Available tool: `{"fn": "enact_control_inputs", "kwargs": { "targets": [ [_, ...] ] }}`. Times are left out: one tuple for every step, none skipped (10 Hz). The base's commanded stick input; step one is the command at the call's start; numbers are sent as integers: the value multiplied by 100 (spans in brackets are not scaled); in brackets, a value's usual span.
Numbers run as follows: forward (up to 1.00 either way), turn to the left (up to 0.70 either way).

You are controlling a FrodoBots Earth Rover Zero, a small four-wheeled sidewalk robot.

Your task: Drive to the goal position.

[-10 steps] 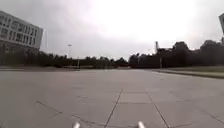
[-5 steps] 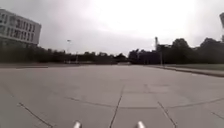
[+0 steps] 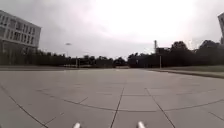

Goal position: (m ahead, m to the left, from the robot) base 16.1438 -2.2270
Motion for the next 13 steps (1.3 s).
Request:
{"fn": "enact_control_inputs", "kwargs": {
  "targets": [
    [28,0],
    [61,0],
    [81,0],
    [85,0],
    [85,0],
    [85,0],
    [85,0],
    [85,0],
    [85,0],
    [85,0],
    [85,0],
    [85,0],
    [85,0]
  ]
}}
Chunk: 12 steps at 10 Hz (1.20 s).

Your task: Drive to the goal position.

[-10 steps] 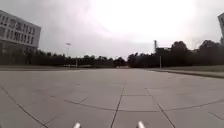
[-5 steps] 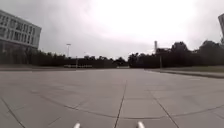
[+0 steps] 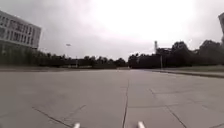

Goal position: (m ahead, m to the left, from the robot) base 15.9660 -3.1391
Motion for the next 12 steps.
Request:
{"fn": "enact_control_inputs", "kwargs": {
  "targets": [
    [85,0],
    [85,0],
    [85,0],
    [85,0],
    [85,0],
    [85,0],
    [85,0],
    [85,-5],
    [85,-27],
    [85,-34],
    [85,-34],
    [85,-34]
  ]
}}
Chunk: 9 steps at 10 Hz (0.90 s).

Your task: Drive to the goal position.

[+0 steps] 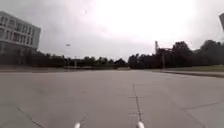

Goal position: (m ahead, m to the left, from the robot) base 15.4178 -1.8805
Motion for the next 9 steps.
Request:
{"fn": "enact_control_inputs", "kwargs": {
  "targets": [
    [85,0],
    [85,0],
    [85,0],
    [85,0],
    [85,0],
    [85,0],
    [85,0],
    [85,0],
    [85,0]
  ]
}}
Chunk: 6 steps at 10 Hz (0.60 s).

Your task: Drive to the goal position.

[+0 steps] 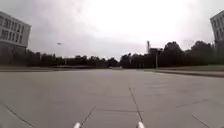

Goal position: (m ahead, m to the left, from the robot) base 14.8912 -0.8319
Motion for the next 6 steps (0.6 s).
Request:
{"fn": "enact_control_inputs", "kwargs": {
  "targets": [
    [85,0],
    [85,0],
    [85,0],
    [85,0],
    [85,0],
    [85,0]
  ]
}}
